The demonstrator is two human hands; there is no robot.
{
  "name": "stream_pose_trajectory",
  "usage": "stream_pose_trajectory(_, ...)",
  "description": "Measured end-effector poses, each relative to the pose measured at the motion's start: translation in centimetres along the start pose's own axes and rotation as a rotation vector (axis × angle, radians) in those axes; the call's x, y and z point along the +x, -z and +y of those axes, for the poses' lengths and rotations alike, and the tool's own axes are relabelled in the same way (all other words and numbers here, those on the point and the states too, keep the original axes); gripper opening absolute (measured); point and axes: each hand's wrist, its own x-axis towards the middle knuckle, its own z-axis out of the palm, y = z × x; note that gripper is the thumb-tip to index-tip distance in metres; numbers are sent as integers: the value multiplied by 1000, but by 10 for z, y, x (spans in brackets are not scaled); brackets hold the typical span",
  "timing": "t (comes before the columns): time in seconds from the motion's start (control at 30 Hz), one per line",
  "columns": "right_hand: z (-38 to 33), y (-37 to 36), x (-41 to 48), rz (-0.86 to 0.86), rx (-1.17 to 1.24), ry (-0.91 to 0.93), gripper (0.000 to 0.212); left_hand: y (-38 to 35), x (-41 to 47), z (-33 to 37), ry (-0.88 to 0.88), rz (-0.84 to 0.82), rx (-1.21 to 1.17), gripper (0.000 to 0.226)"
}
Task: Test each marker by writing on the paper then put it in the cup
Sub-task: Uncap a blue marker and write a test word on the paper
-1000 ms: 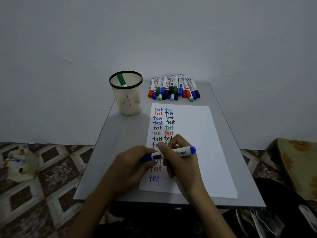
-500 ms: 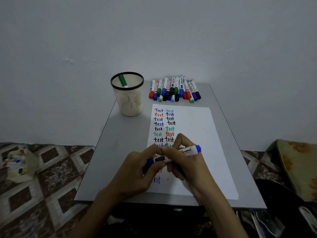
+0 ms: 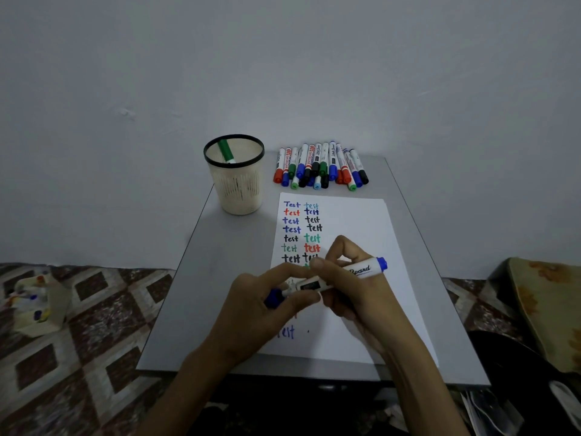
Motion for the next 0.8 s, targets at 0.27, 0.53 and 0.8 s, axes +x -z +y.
stream_pose_trajectory(0.27, -2, 28, 5, 314, 134, 108, 16, 29, -13, -38, 117, -49, 250, 33)
stream_pose_trajectory(0.53, 25, 19, 12, 263, 100, 28, 20, 30, -27, -52, 59, -152, 400, 36)
stream_pose_trajectory(0.8, 33, 12, 18, 274, 27, 66, 28, 32, -24, -50, 36, -166, 426, 36)
